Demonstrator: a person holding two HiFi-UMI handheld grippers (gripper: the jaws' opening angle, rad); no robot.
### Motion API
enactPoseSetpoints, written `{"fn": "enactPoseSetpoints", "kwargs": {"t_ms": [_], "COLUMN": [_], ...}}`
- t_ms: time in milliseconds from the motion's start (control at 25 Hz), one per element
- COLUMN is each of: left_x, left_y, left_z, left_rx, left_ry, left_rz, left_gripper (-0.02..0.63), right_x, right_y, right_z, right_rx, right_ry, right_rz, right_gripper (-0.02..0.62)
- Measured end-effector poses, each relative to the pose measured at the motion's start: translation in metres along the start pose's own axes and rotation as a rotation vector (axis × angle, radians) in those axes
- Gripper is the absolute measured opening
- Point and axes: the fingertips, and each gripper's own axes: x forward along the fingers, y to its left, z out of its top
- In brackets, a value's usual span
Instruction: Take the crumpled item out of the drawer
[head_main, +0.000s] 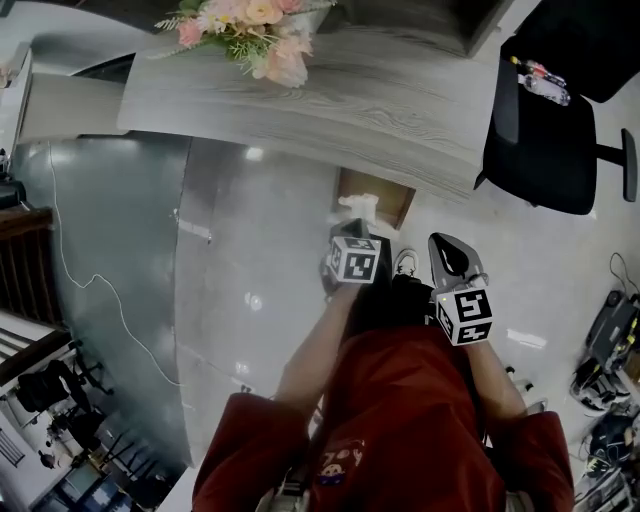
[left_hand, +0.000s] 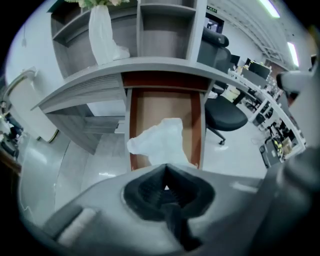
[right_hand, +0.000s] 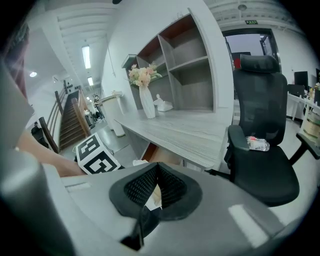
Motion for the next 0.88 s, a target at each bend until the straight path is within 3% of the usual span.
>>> {"fn": "enactPoseSetpoints", "kwargs": {"t_ms": [560,880], "left_x": [-0.092,-0.158], "left_y": [-0.043,-0.059], "left_z": [-0.009,-0.001], "left_rx": [-0.07,-0.061], "left_ry": [-0.152,-0.281], "left_rz": [0.032,0.073], "left_gripper": [-0.005,-0.005], "right_x": [-0.059,-0.092], "right_y": [0.012,0.004], "right_z": [0.007,0.009], "right_rx": [-0.105,-0.11], "right_ry": [-0.076,-0.108], "right_rz": [0.023,-0.003], "right_gripper": [0.002,0.002]}}
